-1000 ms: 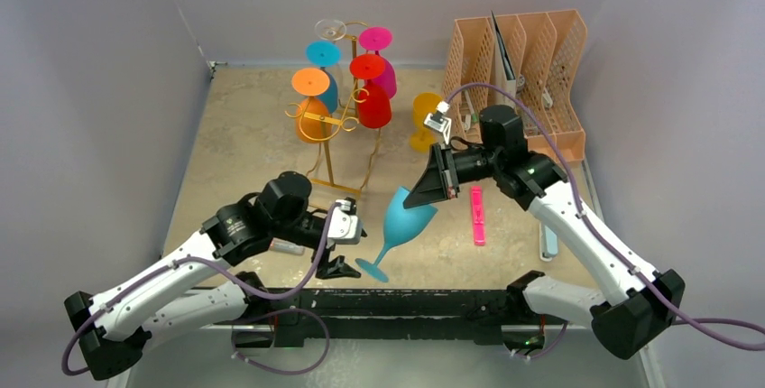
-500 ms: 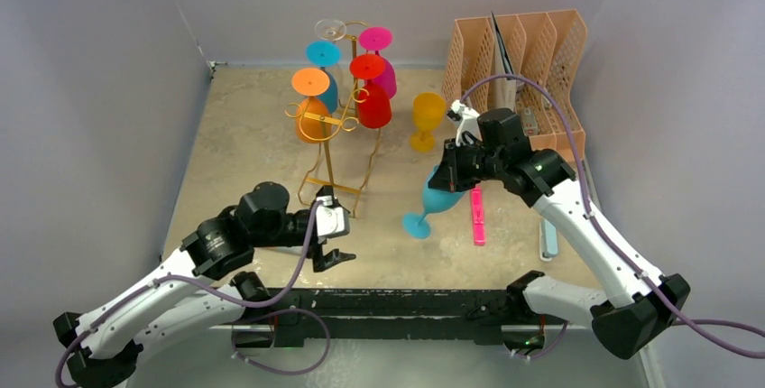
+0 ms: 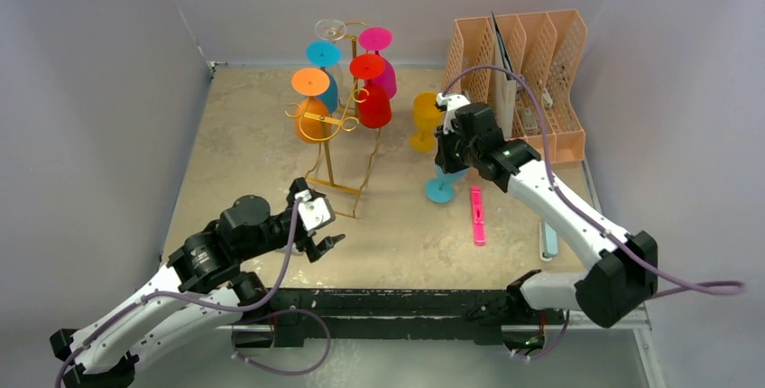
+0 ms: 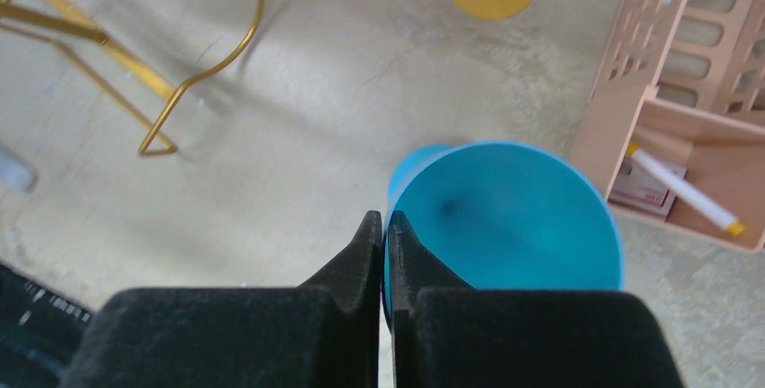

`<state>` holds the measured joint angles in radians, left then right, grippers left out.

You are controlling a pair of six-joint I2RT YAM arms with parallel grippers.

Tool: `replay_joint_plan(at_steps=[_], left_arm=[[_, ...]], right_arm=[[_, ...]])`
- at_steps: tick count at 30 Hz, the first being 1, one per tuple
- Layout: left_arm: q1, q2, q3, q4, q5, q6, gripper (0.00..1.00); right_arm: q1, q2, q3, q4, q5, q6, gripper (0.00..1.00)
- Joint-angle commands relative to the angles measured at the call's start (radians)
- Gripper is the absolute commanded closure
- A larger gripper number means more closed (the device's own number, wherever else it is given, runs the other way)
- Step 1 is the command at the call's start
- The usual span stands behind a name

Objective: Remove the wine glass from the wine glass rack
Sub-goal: Place the wine glass at the center of the board.

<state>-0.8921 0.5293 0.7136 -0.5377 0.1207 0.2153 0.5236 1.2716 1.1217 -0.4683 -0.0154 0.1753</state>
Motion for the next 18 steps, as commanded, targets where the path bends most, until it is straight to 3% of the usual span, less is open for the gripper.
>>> replay_joint_plan(at_steps=[1, 10, 14, 18], left_arm=[[0.003, -0.050, -0.052, 0.054, -0.093, -0.032, 0.11], [0.003, -0.153, -0.137, 0.059, -0.204, -0.022, 0.09], [0.004, -0.156, -0.144, 0.064, -0.229, -0.005, 0.08], [0.004, -0.145, -0.144, 0.057, -0.232, 0.000, 0.08]], right_arm=[[0.007, 0.062, 0.008, 0.177, 0.098, -0.051, 1.00], [0.026, 0.191, 0.058, 0.283, 0.101, -0.144, 1.00], [0.073, 0.249, 0.081, 0.306, 0.126, -0.250, 1.00], [0.079, 0.303, 0.110, 0.313, 0.151, -0.255, 1.00]])
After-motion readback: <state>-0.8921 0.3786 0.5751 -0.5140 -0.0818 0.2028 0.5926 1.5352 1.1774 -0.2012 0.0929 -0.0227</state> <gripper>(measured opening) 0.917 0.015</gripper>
